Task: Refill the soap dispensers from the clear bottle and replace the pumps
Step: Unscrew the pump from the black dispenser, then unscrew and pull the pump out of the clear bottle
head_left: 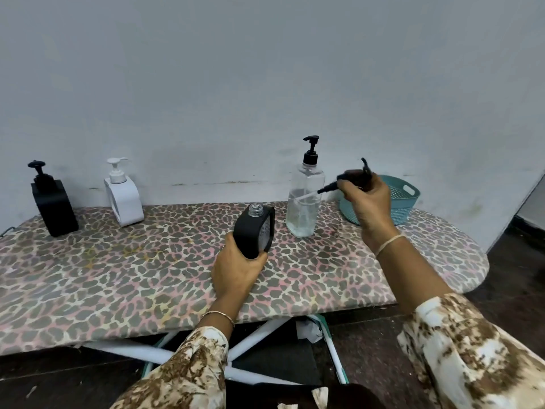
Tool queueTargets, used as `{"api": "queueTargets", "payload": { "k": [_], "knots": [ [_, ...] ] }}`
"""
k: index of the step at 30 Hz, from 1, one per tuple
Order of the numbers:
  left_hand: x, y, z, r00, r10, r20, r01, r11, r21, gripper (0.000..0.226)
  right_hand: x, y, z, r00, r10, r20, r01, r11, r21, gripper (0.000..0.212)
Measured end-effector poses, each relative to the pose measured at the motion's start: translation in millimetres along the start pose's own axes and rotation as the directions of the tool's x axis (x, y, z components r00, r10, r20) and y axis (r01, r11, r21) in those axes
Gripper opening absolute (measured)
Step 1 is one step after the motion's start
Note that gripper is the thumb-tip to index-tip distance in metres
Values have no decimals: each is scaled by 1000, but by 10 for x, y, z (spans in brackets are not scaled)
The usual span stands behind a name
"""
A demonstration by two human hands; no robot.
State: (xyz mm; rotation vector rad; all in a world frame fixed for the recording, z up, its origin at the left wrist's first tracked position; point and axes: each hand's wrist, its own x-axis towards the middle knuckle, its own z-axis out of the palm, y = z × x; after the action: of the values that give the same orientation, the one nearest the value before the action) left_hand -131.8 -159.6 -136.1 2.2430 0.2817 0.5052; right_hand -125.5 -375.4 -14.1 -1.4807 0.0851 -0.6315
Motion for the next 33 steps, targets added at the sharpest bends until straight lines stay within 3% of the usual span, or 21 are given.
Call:
{"api": "queueTargets", "payload": {
  "k": [11,15,19,25,28,33],
  "knots": [
    [37,-65,24,996,-8,-91,3,998,-57,50,-85,899,-669,989,112,-99,-141,925,-353,31],
    [33,-56,19,993,-1,-115,-7,998,-61,59,-129,1024,-666,994,24,-104,-78,828,-555,29],
    [27,-38,5,994,9,-109,-17,997,-69,67,-119,1109,-588,997,37,-68,-74,713,-697,30],
    [9,-42,-7,994,34,-103,-45,993,-106,69,-146,1152,-547,996,82,-34,-79,635,-769,32],
    [0,-30,-12,995,37,-93,-47,993,-107,72,-152,1132,-522,996,80,-29,-72,608,-791,47],
    [11,18,-39,996,54,-75,-62,993,-103,103,-141,1004,-380,1000,11,-10,-15,625,-780,71]
  ]
}}
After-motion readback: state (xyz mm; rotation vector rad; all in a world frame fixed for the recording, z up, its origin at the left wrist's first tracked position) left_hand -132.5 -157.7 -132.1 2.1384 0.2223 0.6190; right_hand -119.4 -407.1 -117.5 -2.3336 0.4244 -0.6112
